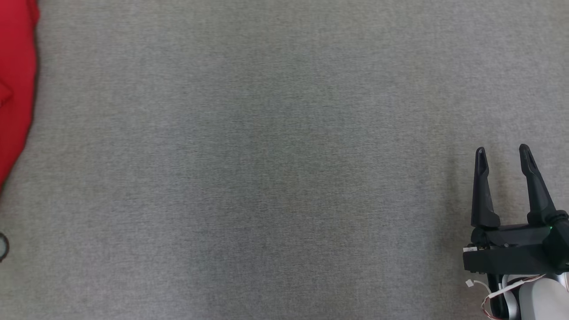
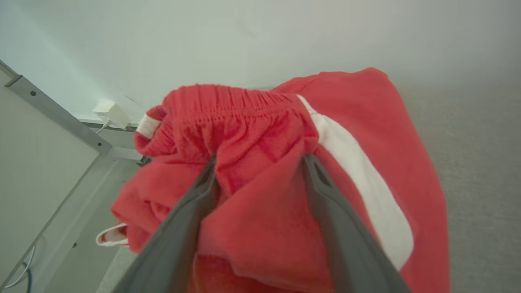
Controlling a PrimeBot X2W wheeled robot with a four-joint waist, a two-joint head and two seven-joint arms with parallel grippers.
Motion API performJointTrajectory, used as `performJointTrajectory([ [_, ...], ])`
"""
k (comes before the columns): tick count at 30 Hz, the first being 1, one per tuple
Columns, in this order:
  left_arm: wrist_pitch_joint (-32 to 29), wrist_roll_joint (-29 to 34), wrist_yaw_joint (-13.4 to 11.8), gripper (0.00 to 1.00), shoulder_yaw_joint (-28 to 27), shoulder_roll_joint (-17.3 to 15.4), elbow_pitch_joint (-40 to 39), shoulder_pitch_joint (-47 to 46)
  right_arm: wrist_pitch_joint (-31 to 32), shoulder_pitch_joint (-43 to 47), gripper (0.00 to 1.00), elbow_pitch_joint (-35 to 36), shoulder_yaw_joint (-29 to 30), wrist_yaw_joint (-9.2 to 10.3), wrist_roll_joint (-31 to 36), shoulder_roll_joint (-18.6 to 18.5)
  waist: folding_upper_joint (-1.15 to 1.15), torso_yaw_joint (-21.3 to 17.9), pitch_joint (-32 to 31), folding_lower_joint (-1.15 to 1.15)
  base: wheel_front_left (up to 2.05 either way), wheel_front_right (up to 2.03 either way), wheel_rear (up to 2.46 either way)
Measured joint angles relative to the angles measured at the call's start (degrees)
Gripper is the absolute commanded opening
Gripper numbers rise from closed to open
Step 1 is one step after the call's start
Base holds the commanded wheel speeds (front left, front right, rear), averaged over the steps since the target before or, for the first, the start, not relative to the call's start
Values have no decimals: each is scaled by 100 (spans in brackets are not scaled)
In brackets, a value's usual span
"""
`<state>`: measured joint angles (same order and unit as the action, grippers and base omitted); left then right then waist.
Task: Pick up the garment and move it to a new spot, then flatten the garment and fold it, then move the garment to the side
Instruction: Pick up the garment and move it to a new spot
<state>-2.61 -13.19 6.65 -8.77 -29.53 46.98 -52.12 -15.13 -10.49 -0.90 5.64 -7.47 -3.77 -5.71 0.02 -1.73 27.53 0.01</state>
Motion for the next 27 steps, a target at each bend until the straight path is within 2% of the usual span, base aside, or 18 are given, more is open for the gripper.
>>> performJointTrajectory([
  [3,-416,-46,33,100,94,-15,407,-16,0,-1,100,0,-31,0,1,3,-1,-51,12,-1,0,0,0],
  [4,-454,-54,42,83,143,-14,481,-15,0,-2,100,1,-47,0,1,5,-1,-51,2,-1,0,0,0],
  [5,-455,-99,43,32,142,-12,528,-33,0,-3,100,1,-66,0,1,15,-1,-48,-10,0,0,0,0],
  [6,-412,-99,43,0,175,-21,554,-60,0,-3,100,-1,-66,0,1,19,-1,-44,-22,-1,0,0,0],
  [17,1280,261,40,0,569,-197,285,-615,-1,51,100,-191,-189,0,-75,97,-2,64,-483,-2,0,0,0],
  [23,1552,231,49,0,1005,44,-374,-1150,0,132,100,-388,-334,0,-166,194,-2,98,-923,-2,0,0,0],
  [27,1363,188,76,0,1572,321,-1046,-1407,-1,149,100,-438,-376,0,-243,244,-2,21,-1209,-2,0,0,0],
])
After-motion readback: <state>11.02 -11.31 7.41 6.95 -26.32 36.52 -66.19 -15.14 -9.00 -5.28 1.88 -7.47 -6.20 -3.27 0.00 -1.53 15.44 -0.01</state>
